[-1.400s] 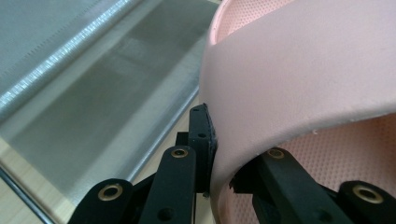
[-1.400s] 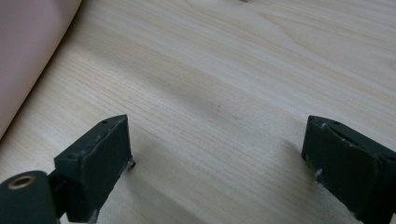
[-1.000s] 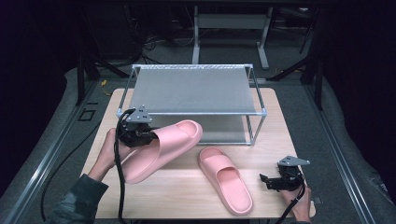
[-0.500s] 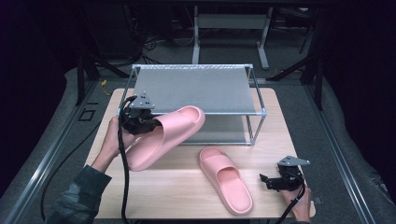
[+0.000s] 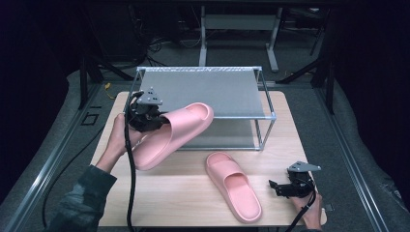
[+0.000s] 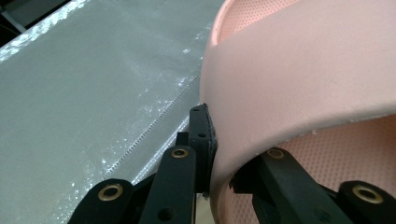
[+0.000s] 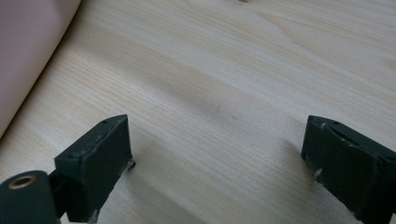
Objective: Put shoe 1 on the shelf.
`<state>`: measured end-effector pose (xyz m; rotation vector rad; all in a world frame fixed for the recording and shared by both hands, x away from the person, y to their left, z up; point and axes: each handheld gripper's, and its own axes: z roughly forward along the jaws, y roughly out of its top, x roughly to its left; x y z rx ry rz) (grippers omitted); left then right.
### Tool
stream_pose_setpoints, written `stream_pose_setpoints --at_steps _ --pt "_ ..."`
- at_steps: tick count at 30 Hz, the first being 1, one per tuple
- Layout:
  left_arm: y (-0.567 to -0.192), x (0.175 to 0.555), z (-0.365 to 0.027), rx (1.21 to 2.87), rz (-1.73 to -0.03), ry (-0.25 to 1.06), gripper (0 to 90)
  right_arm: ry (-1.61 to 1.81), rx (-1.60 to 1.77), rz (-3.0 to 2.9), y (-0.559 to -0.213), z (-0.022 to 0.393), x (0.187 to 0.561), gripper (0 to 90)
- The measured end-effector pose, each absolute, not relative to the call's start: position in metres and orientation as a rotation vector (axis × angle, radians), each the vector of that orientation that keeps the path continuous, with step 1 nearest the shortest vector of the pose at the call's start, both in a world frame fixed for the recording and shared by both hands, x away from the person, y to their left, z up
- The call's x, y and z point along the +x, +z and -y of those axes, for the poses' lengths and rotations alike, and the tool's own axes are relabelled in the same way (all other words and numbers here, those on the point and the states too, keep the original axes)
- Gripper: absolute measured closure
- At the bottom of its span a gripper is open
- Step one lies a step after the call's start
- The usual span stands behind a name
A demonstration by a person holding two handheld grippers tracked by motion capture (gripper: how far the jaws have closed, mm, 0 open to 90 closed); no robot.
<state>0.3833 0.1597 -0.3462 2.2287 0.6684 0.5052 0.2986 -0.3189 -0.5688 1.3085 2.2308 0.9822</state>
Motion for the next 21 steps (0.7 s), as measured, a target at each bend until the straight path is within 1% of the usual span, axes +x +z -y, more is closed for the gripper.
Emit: stream_pose_setpoints --at_steps 17,21 --pt "-0.337 0.399 -0.15 2.226 -0.726 0.551 82.6 0.983 1.307 -2.231 -0.569 0.319 0.299 7.8" --pt "-0.334 0.408 -0.149 2.221 -0.757 0.564 82.6 0.983 1.306 -2.231 -0.569 0.319 0.299 7.8"
